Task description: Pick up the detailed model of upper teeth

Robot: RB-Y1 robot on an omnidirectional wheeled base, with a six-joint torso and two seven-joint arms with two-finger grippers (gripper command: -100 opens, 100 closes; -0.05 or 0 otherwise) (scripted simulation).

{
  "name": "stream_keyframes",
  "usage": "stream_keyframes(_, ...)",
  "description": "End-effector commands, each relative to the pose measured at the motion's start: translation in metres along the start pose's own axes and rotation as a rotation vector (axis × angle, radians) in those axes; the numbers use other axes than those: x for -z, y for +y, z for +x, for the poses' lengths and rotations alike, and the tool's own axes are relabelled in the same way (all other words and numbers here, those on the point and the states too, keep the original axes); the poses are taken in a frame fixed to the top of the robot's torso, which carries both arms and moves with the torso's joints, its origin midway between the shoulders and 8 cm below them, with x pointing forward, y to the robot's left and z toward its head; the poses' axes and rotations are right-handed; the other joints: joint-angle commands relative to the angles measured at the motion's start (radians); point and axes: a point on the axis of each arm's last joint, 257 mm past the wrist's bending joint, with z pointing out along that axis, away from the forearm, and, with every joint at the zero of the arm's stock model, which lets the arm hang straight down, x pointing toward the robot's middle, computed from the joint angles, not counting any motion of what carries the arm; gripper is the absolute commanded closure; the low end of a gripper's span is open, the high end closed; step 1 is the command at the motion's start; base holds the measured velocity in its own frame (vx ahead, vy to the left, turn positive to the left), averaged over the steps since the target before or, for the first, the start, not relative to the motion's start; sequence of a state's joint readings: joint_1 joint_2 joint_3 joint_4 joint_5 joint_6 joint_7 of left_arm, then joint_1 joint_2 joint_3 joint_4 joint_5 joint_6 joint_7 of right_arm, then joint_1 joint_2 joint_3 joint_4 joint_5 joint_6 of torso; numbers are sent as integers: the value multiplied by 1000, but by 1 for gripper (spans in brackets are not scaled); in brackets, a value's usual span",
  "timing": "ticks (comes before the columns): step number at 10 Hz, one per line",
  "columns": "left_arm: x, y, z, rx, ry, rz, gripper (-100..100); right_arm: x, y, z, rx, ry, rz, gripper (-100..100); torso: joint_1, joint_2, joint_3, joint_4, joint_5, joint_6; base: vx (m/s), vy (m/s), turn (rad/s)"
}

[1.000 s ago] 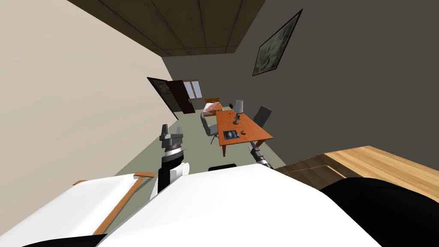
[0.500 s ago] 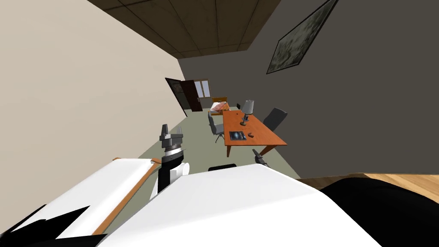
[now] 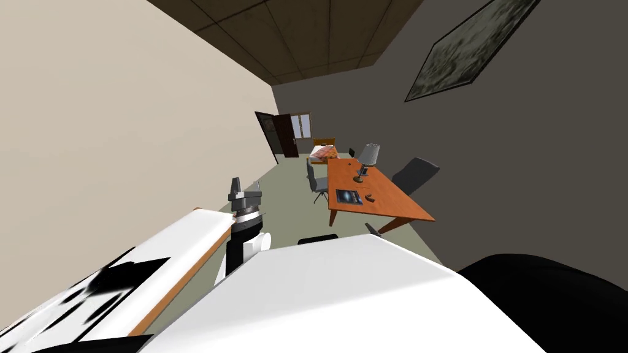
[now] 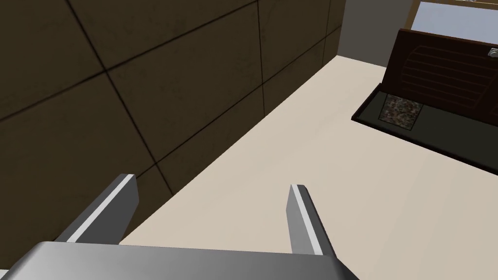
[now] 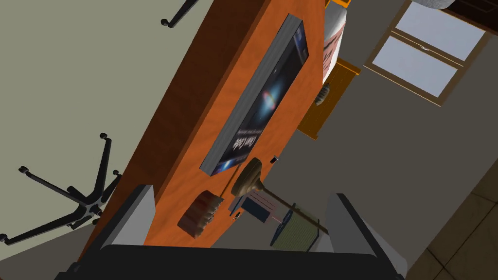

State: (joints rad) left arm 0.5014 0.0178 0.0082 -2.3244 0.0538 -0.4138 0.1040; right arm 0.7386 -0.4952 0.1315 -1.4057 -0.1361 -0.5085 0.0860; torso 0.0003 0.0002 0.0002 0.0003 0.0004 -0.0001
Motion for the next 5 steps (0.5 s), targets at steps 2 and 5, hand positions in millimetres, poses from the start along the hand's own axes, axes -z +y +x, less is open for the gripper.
stream_keyframes(2, 0, 0, 0, 0, 0, 0, 0, 18, -46, -4, 67, 30, 109, -100, -1, 0, 0, 0, 0, 1, 18, 22, 238)
stream_keyframes(5, 0, 0, 0, 0, 0, 0, 0, 37, -83, -10, 115, 49, 197, -100, -1, 0, 0, 0, 0, 0, 22, 13, 211)
